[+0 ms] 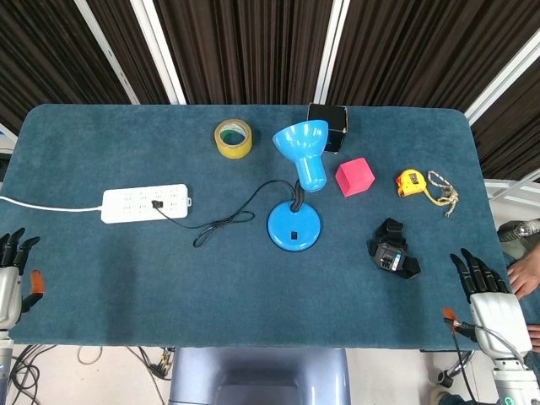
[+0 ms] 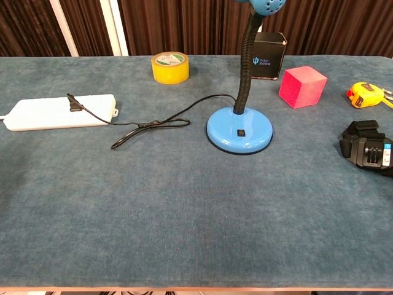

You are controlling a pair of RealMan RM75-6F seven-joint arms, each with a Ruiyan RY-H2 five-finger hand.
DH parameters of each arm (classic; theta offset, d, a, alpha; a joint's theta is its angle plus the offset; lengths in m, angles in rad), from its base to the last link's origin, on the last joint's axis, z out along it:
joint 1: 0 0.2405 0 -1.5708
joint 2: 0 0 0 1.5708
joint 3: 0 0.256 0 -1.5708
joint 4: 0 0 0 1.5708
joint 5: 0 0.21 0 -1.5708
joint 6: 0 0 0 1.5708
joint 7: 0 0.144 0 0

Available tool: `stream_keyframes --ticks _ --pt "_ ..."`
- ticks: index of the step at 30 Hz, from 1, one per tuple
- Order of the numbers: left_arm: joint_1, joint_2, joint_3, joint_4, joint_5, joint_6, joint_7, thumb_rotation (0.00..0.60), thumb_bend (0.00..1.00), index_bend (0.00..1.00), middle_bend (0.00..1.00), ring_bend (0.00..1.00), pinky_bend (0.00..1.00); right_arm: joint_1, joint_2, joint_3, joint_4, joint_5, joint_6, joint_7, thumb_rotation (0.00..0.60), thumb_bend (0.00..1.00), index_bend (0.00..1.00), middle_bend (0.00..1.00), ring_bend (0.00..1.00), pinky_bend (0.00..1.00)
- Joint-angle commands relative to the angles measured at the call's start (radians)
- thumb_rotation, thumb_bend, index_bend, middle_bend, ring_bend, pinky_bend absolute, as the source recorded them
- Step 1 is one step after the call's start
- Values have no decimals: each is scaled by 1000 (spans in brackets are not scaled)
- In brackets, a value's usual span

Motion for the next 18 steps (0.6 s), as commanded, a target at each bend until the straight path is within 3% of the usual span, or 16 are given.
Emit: stream_keyframes --ticks 1,3,6,12,18 --pt "0 0 -2 -2 -6 -3 -2 600 630 172 29 0 3 65 39 19 -70 11 -104 -19 600 371 0 143 224 377" --pt "-1 -1 -1 -3 -6 -4 1 600 630 172 29 0 3 121 65 31 -111 32 -200 -24 600 558 0 187 271 429" --pt "-1 -2 0 -4 -5 -3 5 600 630 172 29 0 3 203 95 61 -171 116 -344 -47 600 709 0 260 356 491" --pt "-3 -3 -1 -6 -15 -11 9 600 630 172 29 0 3 360 30 157 -214 380 -511 -194 600 720 0 448 558 594" --pt "-3 0 -4 -9 -25 -14 3 600 631 172 29 0 3 480 -107 191 -178 601 -563 -336 600 720 0 508 624 675"
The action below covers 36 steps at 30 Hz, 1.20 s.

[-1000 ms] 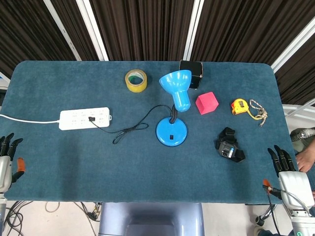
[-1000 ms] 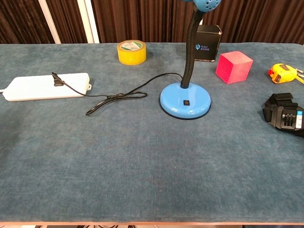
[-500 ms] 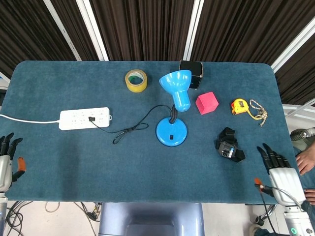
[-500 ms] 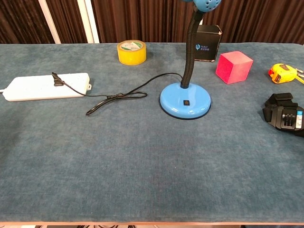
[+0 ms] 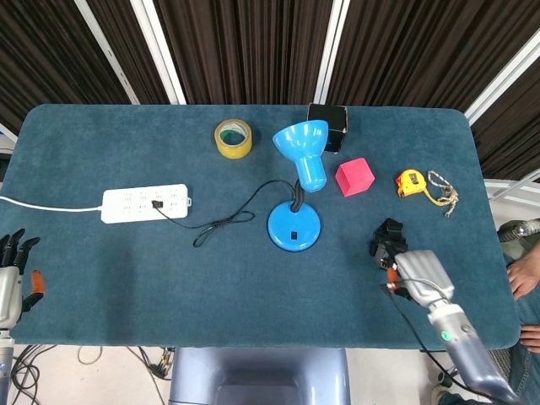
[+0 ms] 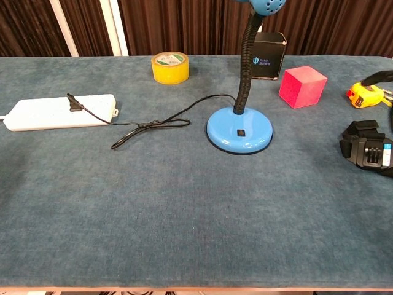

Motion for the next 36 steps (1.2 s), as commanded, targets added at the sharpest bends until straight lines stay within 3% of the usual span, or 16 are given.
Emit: stream_keyframes --ticks 1,7,13,23,36 --pt "0 1 0 -1 -2 -2 -2 600 630 172 29 0 3 128 -131 48 22 191 -62 -143 600 720 0 510 626 684" --pt "-3 5 1 -7 -9 -12 -1 600 630 172 29 0 3 255 -279 61 88 433 -36 -296 600 719 0 529 640 746" --pt "-4 5 0 -8 -16 -15 -2 600 631 172 29 0 3 340 -385 71 149 559 11 -371 600 720 0 529 640 795" --pt "-7 4 -1 -10 -22 -19 2 600 631 172 29 0 3 406 -469 76 194 622 63 -404 600 720 0 529 640 865" --pt "-7 4 -2 -12 -27 -17 5 600 631 172 28 0 3 442 -496 61 204 659 85 -413 600 720 0 529 640 927"
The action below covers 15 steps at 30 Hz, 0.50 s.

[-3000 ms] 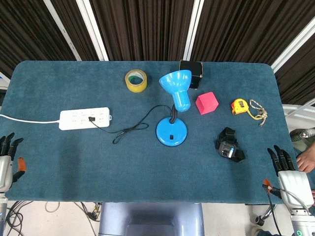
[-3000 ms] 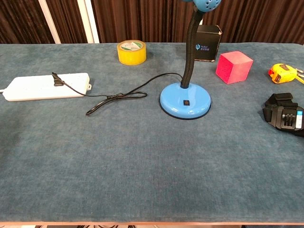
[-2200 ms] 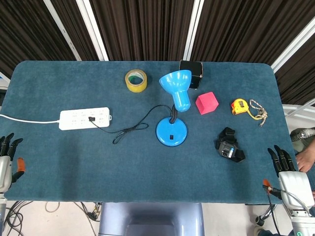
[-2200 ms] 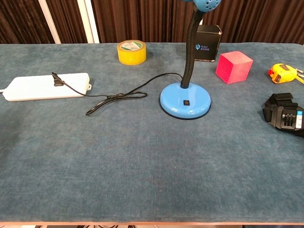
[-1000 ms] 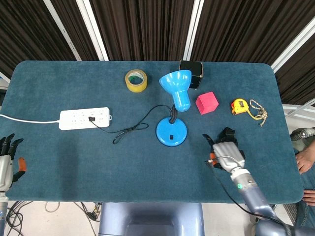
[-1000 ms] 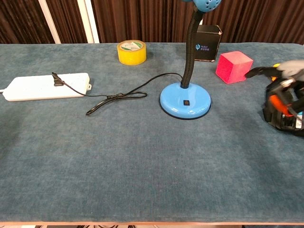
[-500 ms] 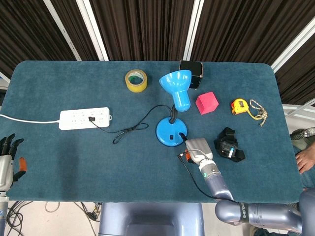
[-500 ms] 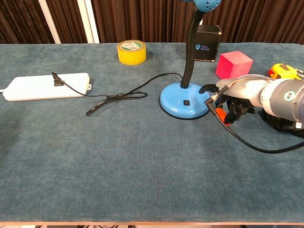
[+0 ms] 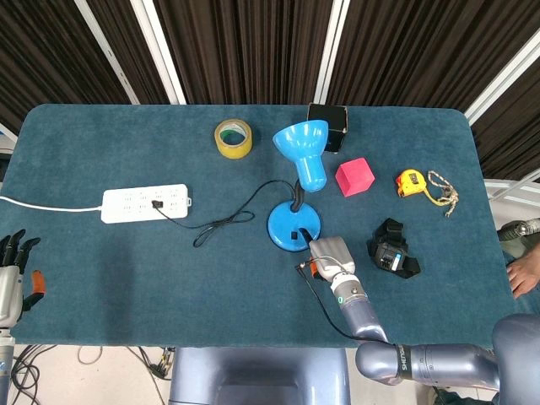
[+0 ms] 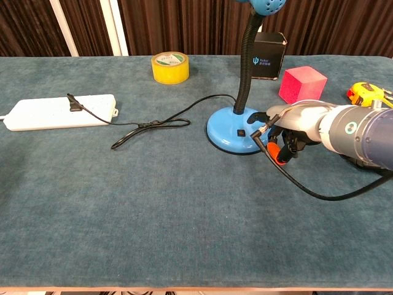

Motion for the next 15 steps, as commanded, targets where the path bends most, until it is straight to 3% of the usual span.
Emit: stream_keyframes --ticks 1,15 --pt "0 0 0 0 -1 1 1 600 631 172 28 0 3 3 -2 -3 -1 2 3 2 600 719 0 529 640 930" --pt "0 -2 -3 -2 -12 4 6 600 631 172 28 0 3 15 -4 -22 -14 1 7 18 600 719 0 528 640 979"
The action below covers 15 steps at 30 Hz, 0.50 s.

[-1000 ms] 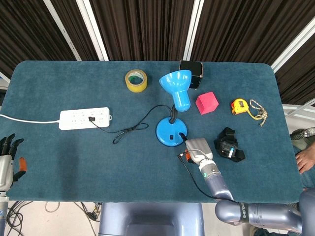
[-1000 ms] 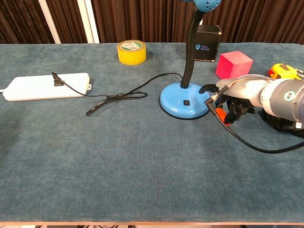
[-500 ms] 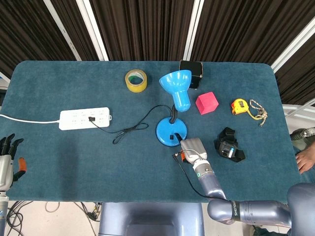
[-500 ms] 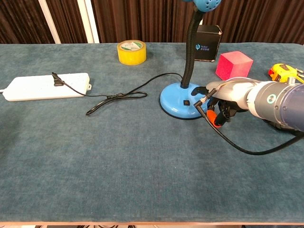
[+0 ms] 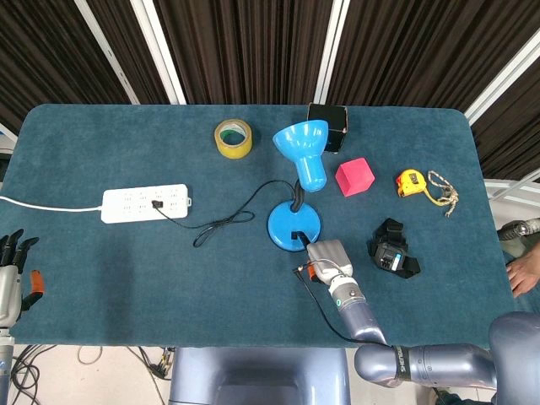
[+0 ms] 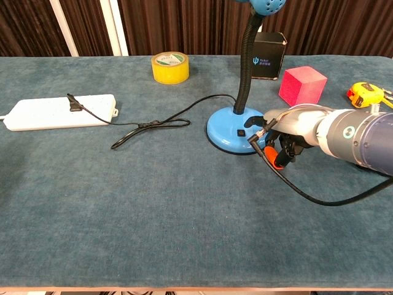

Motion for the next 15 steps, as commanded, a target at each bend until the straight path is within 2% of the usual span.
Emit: stream_keyframes --ticks 1,15 --pt "0 0 0 0 -1 0 1 600 631 172 28 0 3 3 -1 -2 -1 1 2 2 600 719 0 528 640 981" --pt "-1 0 0 -1 -4 0 2 600 638 172 28 0 3 18 -7 -15 2 28 5 -1 600 719 0 529 640 1000"
